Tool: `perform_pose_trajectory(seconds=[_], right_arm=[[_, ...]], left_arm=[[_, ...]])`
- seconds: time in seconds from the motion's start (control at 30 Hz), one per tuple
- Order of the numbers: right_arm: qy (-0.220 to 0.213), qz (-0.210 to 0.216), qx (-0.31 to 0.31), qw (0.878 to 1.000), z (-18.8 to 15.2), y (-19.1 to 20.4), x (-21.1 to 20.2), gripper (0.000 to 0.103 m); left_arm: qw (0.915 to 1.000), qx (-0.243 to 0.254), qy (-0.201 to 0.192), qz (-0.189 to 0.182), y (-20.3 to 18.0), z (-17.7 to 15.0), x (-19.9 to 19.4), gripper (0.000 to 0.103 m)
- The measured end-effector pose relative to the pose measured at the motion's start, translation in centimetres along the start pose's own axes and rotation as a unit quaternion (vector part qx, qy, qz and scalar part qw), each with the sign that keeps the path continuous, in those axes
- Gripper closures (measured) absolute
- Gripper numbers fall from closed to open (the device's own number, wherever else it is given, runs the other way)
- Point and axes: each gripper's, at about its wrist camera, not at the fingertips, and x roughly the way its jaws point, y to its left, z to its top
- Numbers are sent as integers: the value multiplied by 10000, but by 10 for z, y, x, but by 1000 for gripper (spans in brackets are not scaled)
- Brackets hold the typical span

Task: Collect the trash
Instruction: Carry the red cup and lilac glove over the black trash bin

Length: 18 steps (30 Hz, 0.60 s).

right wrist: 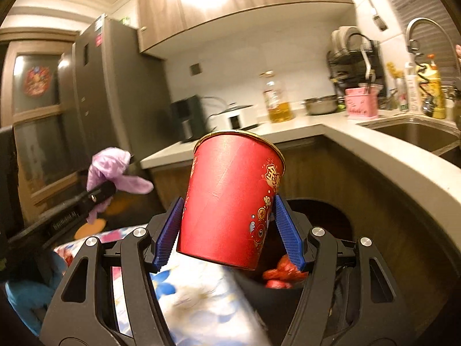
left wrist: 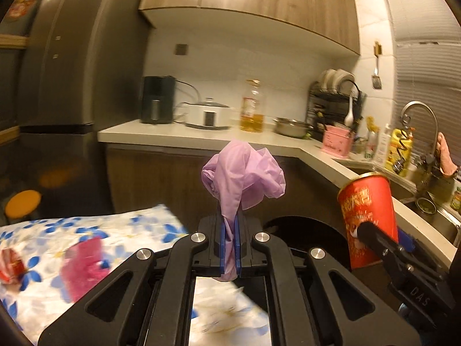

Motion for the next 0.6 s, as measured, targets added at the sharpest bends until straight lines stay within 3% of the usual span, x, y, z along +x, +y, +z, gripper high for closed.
perform_pose_trajectory(seconds=[0.3, 0.6], right_arm=[[-45, -249, 168, 9995, 9, -41, 11, 40], [47, -376, 246, 9990, 7, -64, 26, 39]], left_arm=[[9989, 279, 240, -289, -48, -1, 46, 98], [9978, 400, 396, -363, -69, -8, 70, 98]])
